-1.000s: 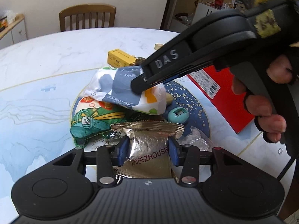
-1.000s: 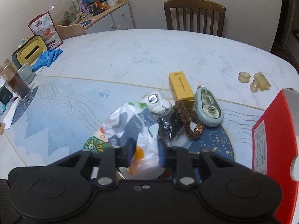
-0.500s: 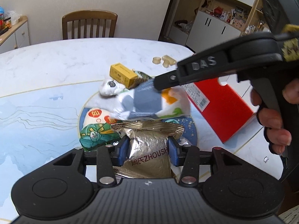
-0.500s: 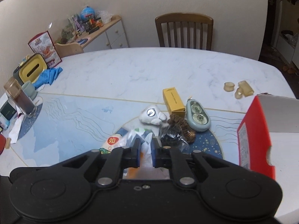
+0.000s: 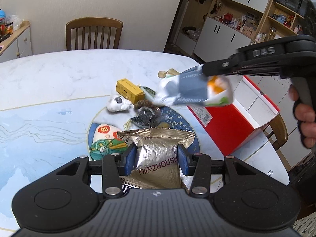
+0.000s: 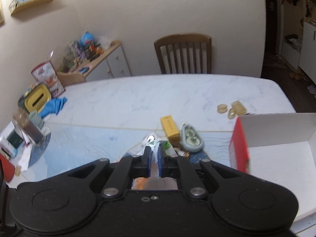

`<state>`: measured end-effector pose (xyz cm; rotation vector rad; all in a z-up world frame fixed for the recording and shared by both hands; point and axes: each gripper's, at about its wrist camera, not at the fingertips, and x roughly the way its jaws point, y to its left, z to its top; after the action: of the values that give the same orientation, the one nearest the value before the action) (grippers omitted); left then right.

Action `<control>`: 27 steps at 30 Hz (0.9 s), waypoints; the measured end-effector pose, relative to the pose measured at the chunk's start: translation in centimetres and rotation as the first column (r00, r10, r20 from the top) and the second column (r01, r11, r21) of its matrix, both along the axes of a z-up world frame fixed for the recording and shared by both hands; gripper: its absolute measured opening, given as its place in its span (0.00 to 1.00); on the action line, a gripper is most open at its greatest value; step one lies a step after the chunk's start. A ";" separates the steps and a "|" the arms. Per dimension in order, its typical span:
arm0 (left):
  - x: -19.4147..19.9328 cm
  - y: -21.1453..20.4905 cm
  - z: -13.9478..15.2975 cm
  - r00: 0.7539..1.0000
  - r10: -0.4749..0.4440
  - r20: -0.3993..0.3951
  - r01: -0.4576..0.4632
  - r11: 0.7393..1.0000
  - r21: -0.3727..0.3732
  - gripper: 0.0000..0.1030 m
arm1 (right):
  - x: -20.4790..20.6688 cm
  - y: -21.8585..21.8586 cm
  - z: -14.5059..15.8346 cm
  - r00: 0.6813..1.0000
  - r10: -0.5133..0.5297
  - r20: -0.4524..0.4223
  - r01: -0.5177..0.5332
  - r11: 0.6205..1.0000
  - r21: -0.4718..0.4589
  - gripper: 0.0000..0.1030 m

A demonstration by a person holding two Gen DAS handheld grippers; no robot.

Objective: Organize objects
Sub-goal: 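Carry gold foil bag with left gripper while right gripper carries white bag into box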

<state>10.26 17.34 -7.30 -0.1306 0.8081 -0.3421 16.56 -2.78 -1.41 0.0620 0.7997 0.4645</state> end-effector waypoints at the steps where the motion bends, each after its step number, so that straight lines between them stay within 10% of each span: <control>1: 0.1 -0.1 0.3 1.000 -0.001 0.001 0.001 1.000 -0.001 0.43 | -0.1 -0.5 0.4 1.000 -0.009 0.008 0.009 1.000 0.010 0.05; 27: 6.6 -19.0 6.1 0.989 -0.140 0.045 0.134 0.983 0.125 0.43 | 0.2 -19.1 1.4 0.981 -0.168 0.095 0.164 0.985 0.054 0.05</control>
<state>16.82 -1.69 -1.21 0.0485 0.7845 -0.4235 16.72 -21.90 0.02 0.1467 0.6803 0.3254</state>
